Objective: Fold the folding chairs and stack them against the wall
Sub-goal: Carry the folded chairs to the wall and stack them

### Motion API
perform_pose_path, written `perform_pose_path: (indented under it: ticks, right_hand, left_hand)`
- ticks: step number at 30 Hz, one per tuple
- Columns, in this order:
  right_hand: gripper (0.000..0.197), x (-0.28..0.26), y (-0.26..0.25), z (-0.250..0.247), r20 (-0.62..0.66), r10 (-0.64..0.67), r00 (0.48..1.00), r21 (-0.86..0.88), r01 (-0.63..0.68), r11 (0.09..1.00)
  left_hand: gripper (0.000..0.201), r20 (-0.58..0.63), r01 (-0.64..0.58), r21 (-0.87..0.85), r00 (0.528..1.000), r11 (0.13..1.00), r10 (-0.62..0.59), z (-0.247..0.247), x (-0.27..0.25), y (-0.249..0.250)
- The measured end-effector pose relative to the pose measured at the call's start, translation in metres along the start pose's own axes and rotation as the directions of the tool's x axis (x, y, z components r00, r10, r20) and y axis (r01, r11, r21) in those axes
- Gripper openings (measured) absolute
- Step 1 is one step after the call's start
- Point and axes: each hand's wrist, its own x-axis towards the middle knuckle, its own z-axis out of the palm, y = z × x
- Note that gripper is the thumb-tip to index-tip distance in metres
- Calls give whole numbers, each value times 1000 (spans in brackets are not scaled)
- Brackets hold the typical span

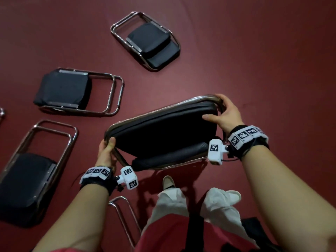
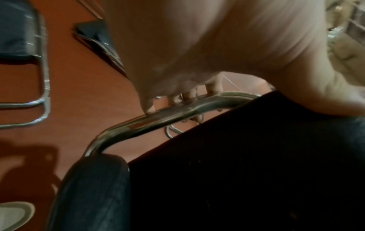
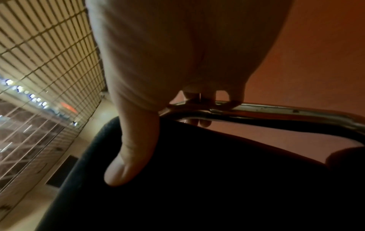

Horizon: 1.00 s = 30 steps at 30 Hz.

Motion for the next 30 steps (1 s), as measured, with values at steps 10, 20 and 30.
perform_pose_path:
  ticks: [10,20,30]
  right_hand:
    - [67,-104,96,-196,-407,230,884,231,-144,962]
    - [65,-257,145,-439,-735,347,582,394,-50,918]
    - [74,-469,169,-586,-929,368,28,369,99,924]
  left_hand:
    - [45,178,-225,230,966,947,186,214,-70,18]
    - [55,571,-410,217,789,886,226,491,-248,4]
    - [49,943,-564,126,323,816,77,719,-463,-73]
